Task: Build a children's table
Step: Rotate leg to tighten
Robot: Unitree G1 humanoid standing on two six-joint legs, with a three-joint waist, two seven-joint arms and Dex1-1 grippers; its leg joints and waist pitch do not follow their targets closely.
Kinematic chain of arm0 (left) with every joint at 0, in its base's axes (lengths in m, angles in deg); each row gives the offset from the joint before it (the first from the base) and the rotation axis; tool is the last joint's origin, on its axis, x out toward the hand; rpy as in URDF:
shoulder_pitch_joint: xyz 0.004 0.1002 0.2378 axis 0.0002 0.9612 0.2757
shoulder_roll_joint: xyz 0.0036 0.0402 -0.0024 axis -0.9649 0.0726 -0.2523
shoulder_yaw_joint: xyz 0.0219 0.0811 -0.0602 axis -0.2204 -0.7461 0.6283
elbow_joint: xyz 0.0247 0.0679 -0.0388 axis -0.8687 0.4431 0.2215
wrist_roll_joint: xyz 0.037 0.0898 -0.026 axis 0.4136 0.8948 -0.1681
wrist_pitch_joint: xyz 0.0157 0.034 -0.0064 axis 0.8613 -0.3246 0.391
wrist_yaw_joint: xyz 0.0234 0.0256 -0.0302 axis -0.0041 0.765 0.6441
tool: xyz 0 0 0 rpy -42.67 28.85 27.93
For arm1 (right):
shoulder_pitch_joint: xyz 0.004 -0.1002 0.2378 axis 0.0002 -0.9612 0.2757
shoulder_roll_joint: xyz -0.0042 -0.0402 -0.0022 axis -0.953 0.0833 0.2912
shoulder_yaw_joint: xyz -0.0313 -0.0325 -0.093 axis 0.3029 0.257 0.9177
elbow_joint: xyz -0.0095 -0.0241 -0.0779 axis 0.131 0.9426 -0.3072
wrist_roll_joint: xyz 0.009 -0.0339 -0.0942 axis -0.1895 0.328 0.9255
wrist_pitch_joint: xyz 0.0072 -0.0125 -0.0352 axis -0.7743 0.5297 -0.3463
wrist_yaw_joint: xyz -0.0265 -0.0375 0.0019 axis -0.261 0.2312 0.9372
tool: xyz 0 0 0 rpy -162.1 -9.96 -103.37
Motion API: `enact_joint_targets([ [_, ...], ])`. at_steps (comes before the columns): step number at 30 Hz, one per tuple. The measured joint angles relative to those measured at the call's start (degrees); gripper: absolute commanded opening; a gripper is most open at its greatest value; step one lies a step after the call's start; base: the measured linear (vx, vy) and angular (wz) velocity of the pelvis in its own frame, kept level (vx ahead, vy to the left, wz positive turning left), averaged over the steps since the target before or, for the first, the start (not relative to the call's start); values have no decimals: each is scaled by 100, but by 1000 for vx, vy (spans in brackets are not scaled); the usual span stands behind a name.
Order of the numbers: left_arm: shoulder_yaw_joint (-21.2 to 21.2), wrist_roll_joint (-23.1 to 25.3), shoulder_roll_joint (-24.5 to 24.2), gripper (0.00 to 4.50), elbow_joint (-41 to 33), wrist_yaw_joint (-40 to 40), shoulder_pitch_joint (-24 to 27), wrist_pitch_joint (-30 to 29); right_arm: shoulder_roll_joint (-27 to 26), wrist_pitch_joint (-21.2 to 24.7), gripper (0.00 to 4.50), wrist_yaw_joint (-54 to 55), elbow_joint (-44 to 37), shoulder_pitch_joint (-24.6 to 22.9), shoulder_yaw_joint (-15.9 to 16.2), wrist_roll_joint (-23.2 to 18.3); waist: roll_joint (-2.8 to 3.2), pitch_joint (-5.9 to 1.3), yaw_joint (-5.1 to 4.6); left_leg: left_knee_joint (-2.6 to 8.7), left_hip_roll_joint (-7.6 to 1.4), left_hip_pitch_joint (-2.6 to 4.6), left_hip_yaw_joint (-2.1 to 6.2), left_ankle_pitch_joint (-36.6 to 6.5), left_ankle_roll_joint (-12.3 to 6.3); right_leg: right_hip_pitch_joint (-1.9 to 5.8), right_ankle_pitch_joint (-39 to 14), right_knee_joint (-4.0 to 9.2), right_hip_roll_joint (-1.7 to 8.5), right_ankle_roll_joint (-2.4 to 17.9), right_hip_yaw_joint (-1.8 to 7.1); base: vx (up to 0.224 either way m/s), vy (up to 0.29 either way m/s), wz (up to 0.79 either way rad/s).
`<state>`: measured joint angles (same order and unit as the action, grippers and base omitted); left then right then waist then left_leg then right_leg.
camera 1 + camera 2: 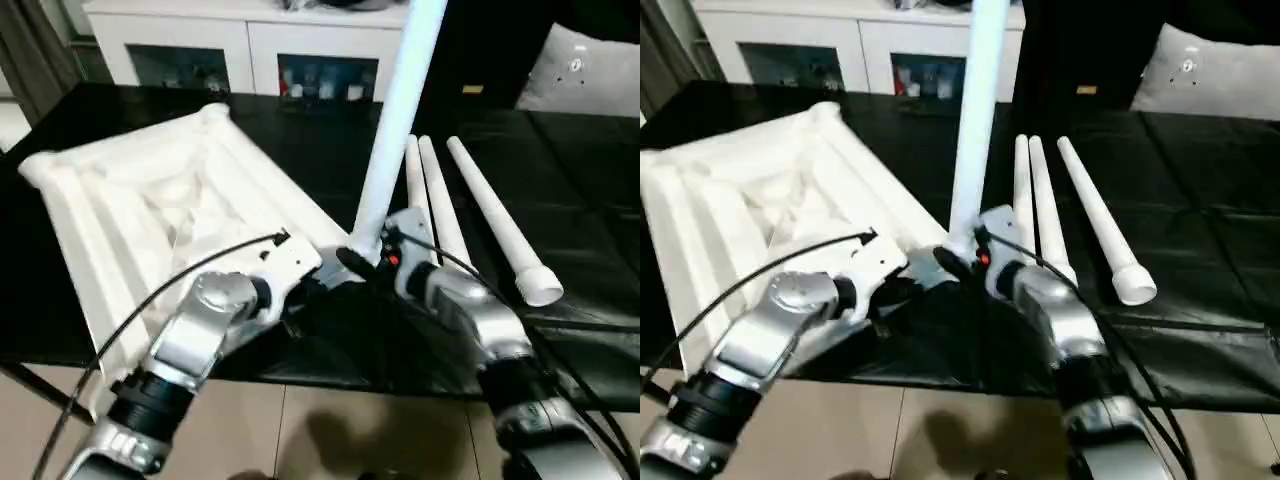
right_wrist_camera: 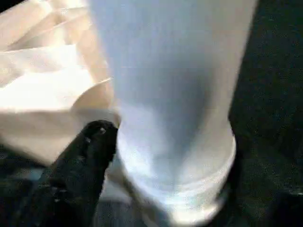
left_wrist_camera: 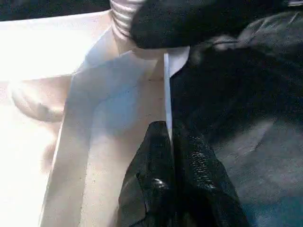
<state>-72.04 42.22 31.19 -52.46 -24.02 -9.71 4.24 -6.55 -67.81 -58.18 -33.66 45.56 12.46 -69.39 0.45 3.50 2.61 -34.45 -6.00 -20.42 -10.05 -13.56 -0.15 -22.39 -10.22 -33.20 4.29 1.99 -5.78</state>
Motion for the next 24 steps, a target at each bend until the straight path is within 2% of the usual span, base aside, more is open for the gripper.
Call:
enact_joint_targets([
  [1,-52,-5,-84,0,100,-110,-35,214,153,-79,426,-187,-204,-142,5,-76,7,4,21,-2,0,-1,0,0,0,0,0,3,0,0,0,0,0,0],
  [5,-51,-62,-303,0,307,-415,-55,667,520,-252,446,-715,-690,-272,-54,-269,14,8,26,-1,0,2,-5,0,0,1,0,1,0,0,2,0,0,0],
  [10,-162,-151,-616,0,533,-991,-79,1305,976,-335,446,-1416,-1071,-310,-11,-378,17,6,91,-2,-1,8,-5,1,-1,3,0,-4,0,0,1,0,0,0],
  [15,-351,-178,-910,0,830,-1595,-240,1926,1521,-340,446,-2164,-1171,-335,280,-336,20,5,188,-11,0,16,-9,2,-4,18,1,-2,4,1,1,0,0,0],
  [17,-357,-178,-954,0,871,-1702,-246,2034,1582,-340,446,-2277,-1170,-340,281,-316,20,5,212,-11,0,22,-14,1,-3,21,1,-3,5,1,3,0,0,0],
  [20,-439,-217,-1097,0,882,-2049,-260,2274,1676,-358,446,-2560,-1130,-339,489,-268,20,5,255,-10,0,24,-14,2,-5,21,0,-6,5,1,2,0,0,0],
  [24,-501,-242,-1147,0,861,-2286,-261,2377,1677,-362,406,-2762,-1103,-335,555,-198,21,3,277,-14,0,23,-15,5,-10,24,0,-6,7,2,2,0,0,0],
])
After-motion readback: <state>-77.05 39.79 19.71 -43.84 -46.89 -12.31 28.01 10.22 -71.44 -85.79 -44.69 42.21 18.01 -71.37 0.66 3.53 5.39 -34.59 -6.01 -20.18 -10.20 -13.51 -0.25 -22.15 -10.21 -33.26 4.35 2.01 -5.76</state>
